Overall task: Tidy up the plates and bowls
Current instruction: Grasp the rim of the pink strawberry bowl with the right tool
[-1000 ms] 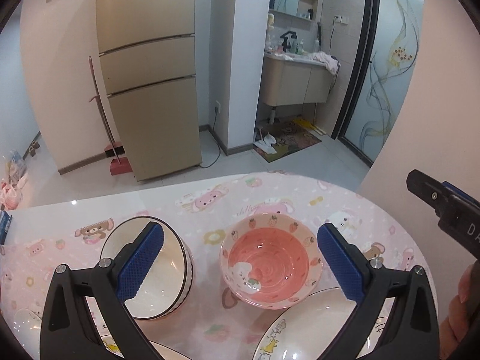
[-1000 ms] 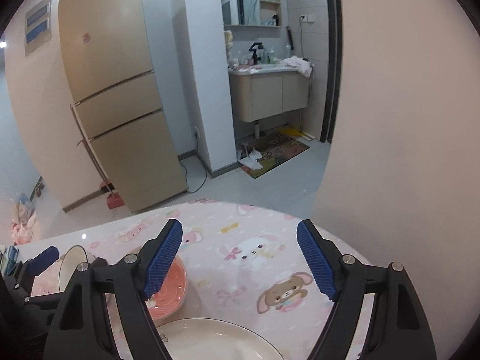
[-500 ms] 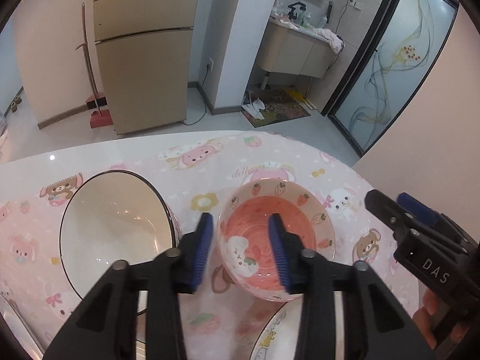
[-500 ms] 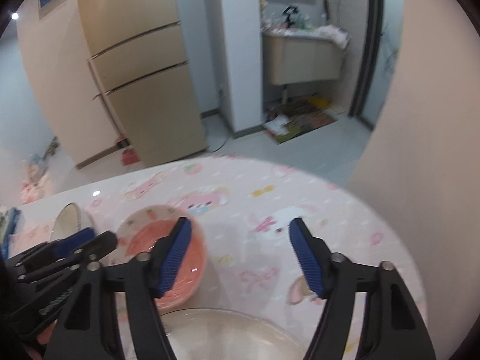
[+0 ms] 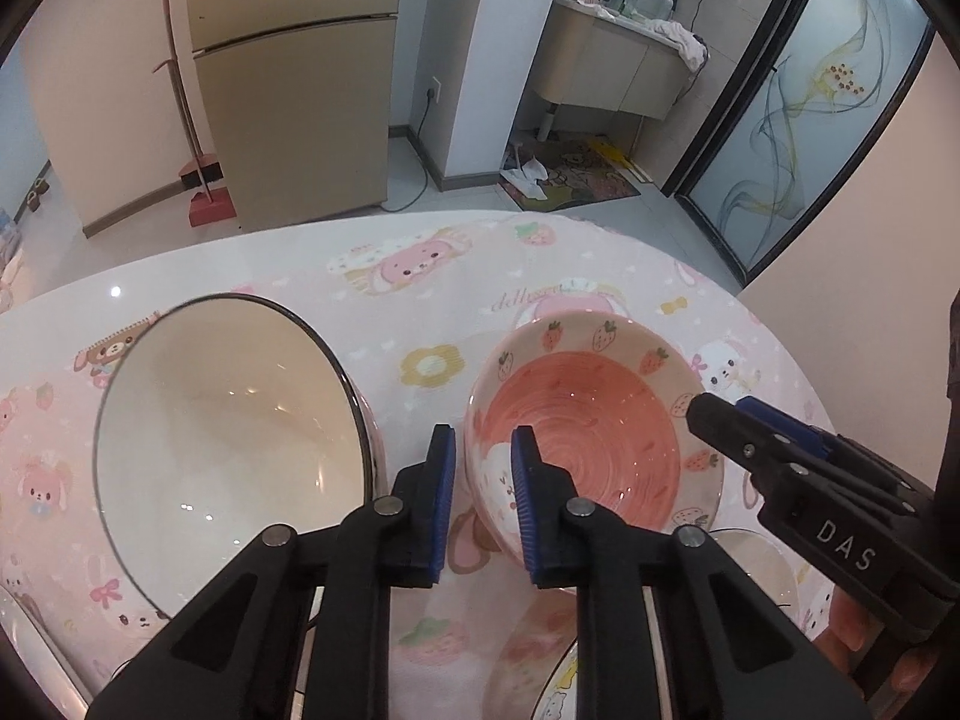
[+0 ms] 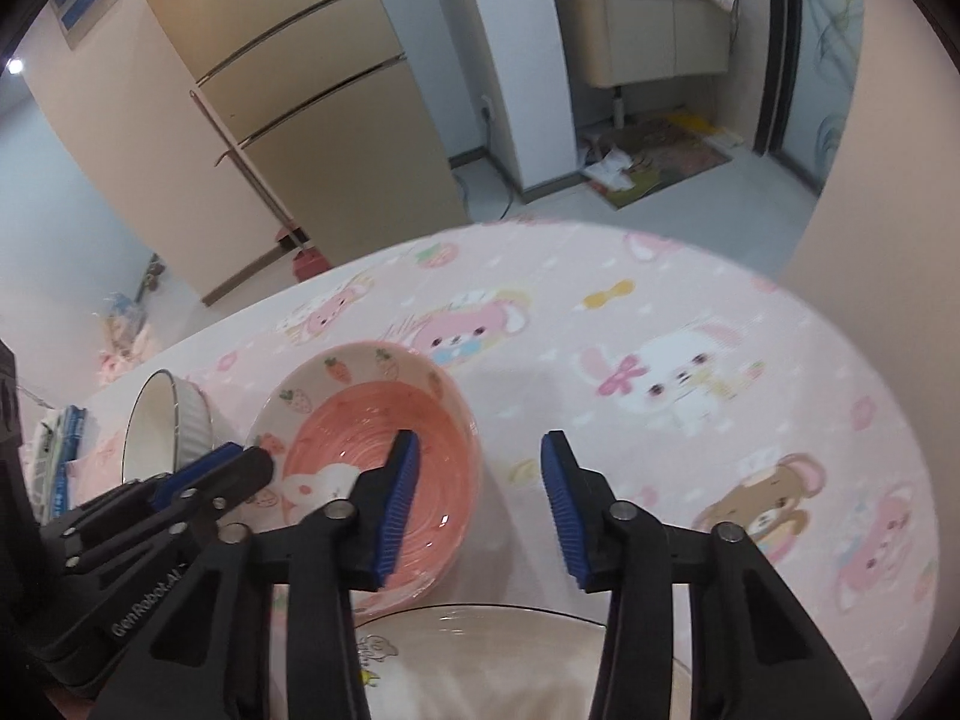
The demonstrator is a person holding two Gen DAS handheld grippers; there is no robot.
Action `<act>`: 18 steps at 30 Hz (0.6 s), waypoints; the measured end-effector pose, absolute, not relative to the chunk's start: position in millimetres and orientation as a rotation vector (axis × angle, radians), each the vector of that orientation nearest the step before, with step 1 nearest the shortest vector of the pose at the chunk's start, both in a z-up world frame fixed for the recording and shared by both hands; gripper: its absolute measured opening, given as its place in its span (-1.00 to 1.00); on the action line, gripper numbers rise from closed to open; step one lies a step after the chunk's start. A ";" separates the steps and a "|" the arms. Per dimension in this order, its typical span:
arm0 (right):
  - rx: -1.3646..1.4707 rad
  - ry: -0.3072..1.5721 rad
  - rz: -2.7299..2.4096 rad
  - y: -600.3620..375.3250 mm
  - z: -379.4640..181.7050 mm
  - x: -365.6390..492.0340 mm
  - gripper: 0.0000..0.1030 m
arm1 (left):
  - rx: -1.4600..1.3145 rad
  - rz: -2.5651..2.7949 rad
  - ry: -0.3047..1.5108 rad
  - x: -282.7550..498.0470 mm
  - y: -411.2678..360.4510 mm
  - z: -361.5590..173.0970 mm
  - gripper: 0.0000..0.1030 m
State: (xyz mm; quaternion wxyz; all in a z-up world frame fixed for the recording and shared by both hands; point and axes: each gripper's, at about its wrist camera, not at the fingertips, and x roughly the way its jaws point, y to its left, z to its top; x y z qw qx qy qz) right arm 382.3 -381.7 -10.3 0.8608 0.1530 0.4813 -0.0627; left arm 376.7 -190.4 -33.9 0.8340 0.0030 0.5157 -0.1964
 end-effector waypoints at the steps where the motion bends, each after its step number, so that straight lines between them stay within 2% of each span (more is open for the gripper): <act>1: 0.325 1.022 -0.128 -381.4 -14.8 383.6 -0.21 | 0.009 -0.419 1.099 377.3 -191.3 -36.1 -0.70; 5: 0.311 1.047 -0.113 -375.3 -25.1 387.3 -0.21 | -0.042 -0.432 1.108 383.8 -188.5 -47.0 -0.70; 10: 0.312 1.059 -0.111 -369.9 -30.4 389.6 -0.21 | -0.013 -0.398 1.099 382.8 -193.1 -52.1 -0.79; 12: 0.316 1.067 -0.115 -369.7 -34.2 390.5 -0.39 | -0.003 -0.388 1.088 381.5 -194.1 -51.9 -0.80; 14: 0.332 1.082 -0.109 -369.3 -39.1 392.3 -0.47 | 0.015 -0.384 1.084 380.9 -196.1 -51.5 -0.81; 18: 0.348 1.109 -0.093 -363.6 -46.7 395.7 -0.48 | 0.048 -0.330 1.069 379.2 -202.3 -51.8 -0.81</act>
